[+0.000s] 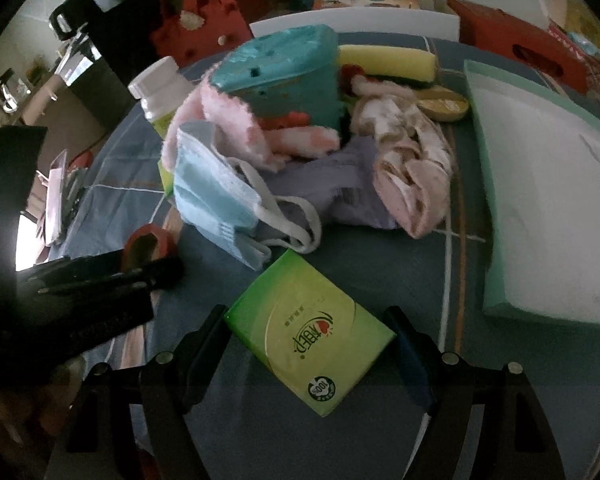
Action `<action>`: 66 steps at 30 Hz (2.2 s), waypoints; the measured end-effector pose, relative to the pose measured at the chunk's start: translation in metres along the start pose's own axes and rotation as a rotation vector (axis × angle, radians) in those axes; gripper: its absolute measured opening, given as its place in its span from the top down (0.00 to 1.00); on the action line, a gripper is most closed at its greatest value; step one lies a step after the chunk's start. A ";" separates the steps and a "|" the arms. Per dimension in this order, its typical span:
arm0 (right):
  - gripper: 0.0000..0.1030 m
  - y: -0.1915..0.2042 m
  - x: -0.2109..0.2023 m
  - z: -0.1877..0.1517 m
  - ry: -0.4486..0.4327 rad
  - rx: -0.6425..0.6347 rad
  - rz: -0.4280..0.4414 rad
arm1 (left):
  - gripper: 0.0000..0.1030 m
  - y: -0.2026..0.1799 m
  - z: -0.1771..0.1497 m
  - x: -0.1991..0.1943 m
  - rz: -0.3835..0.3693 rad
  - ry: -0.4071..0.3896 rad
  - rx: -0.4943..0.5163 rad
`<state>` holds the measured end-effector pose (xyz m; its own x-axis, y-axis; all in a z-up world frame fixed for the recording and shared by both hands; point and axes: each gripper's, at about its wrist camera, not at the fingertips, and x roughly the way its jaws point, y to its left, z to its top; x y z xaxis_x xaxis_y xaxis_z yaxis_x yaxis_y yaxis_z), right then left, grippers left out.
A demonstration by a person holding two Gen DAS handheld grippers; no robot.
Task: Organize soft objects
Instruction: 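Grasp the green tissue box with the right tool while the left tool grasps the red tape roll, then carry both items over the white tray and open both tools to release them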
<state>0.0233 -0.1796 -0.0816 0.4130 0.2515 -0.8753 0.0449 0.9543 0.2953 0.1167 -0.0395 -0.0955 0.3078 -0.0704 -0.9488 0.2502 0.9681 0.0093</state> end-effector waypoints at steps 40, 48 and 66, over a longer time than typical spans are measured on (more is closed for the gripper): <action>0.23 -0.212 -0.160 0.076 -0.352 0.524 -0.457 | 0.44 -0.169 0.135 -0.145 -0.185 -0.304 0.255; 0.23 -0.257 -0.152 0.055 -0.307 0.627 -0.522 | 0.44 -0.242 0.138 -0.117 -0.244 -0.274 0.351; 0.22 -0.264 -0.136 0.058 -0.245 0.613 -0.492 | 0.19 -0.288 0.125 -0.040 -0.269 -0.120 0.341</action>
<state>0.0081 -0.4751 -0.0183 0.4003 -0.2827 -0.8717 0.7323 0.6706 0.1187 0.1469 -0.3459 -0.0212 0.2898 -0.3558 -0.8885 0.6178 0.7785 -0.1103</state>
